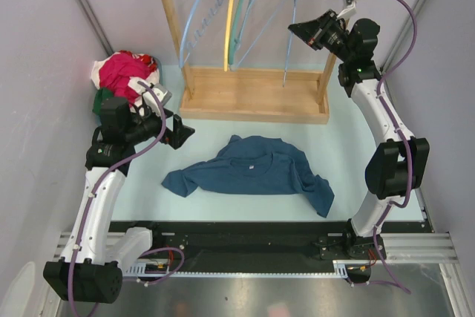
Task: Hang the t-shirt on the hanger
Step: Pick up the hanger from the clothesline.
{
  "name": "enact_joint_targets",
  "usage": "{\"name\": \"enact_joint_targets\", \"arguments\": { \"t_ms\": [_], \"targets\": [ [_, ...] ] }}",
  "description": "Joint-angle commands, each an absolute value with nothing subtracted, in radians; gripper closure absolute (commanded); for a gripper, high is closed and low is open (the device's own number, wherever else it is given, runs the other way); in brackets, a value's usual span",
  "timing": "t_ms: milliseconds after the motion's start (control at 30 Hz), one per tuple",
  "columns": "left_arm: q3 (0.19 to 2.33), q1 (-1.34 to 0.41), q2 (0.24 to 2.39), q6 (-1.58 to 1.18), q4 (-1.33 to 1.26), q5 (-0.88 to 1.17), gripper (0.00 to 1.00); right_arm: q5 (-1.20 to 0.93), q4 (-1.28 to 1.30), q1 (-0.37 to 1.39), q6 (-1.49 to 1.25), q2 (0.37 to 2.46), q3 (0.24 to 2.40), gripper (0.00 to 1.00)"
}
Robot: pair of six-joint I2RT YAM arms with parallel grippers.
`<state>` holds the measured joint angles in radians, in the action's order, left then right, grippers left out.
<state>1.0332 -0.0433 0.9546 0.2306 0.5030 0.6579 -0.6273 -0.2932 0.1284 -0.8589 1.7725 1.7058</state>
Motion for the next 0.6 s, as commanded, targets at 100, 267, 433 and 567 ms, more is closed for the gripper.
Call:
{"name": "enact_joint_targets", "arguments": {
  "t_ms": [100,267,433,567],
  "targets": [
    [1.031,-0.037,0.948,0.252,0.495,0.667,0.0,-0.566,-0.304,0.104,-0.793,1.73,1.756,1.0],
    [1.035,-0.037,0.943,0.267,0.511,0.673,0.0,-0.627,-0.275,0.097,-0.81,1.697,1.694,1.0],
    [1.02,-0.037,0.91,0.349,0.546,0.692,0.0,-0.736,-0.215,0.097,-0.787,1.562,1.536,1.0],
    [1.0,-0.037,0.87,0.454,0.627,0.788,0.0,-0.869,-0.113,0.084,-0.746,1.439,1.358,1.0]
  ]
}}
